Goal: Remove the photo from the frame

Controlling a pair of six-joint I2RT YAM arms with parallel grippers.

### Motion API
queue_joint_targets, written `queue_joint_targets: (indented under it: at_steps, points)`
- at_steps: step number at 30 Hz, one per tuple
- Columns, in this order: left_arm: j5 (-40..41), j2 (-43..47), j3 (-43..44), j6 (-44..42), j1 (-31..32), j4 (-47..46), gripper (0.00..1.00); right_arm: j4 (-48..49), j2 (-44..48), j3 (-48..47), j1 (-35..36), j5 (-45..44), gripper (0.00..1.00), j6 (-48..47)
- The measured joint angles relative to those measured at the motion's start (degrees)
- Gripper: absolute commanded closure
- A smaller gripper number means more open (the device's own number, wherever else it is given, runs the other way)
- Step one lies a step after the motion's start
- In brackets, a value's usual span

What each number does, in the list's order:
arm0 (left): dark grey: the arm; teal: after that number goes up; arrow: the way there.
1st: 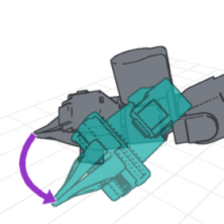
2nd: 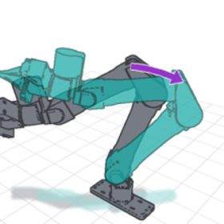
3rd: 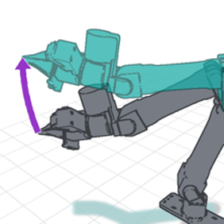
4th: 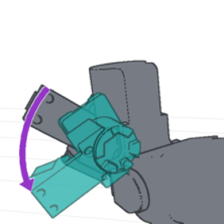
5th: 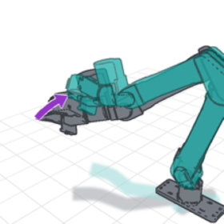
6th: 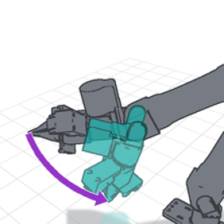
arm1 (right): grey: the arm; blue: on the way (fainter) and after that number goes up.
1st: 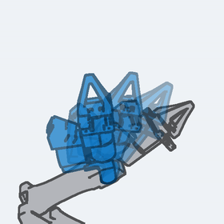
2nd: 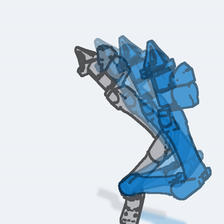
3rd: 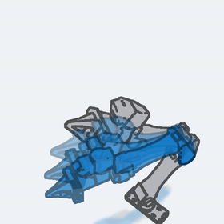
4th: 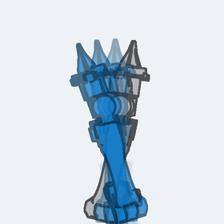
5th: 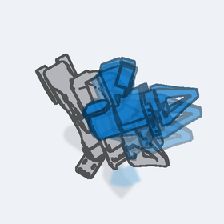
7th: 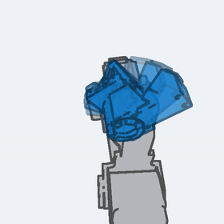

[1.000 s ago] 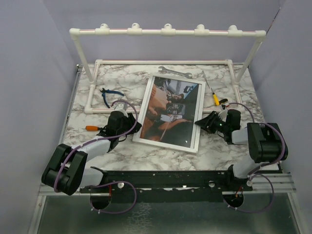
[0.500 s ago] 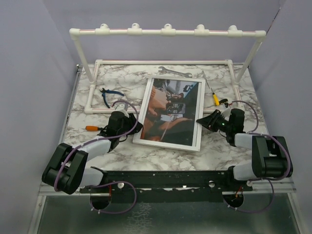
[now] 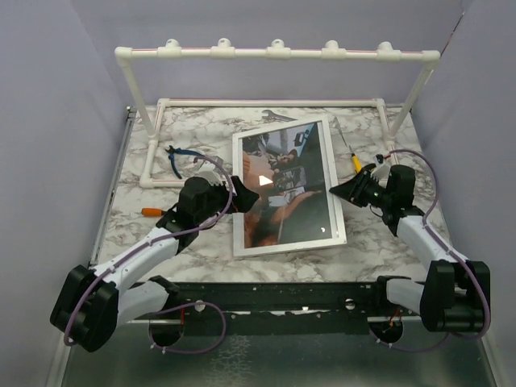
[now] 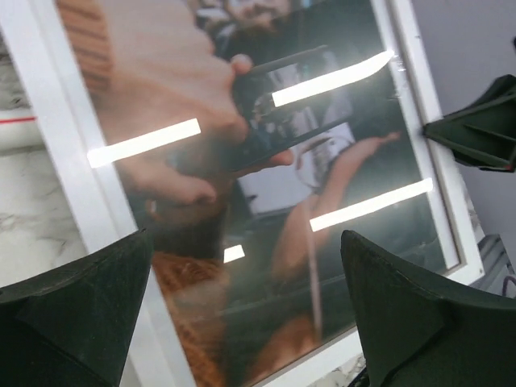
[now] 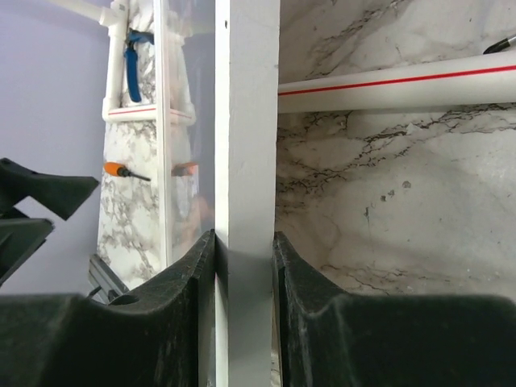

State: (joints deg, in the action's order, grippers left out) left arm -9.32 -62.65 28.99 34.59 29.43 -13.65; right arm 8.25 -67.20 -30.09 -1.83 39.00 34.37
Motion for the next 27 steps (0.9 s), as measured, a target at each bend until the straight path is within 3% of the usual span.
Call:
queue_joint_targets:
  at_steps: [7,19,27]
  points:
    - [5.2,1.9,7.6,-3.9,10.4,5.0,0.01,-9.1,2.0,-3.6,0.0,-0.8,0.89,-0.3]
    - [31.5,-7.9,17.5,-19.5,44.7,11.5,0.01,-13.3,2.8,-6.2,0.0,-1.4,0.89,2.8]
    - [42.1,-17.0,26.8,-26.8,54.1,13.6,0.01,-15.5,2.7,-8.5,0.0,-1.0,0.89,4.9]
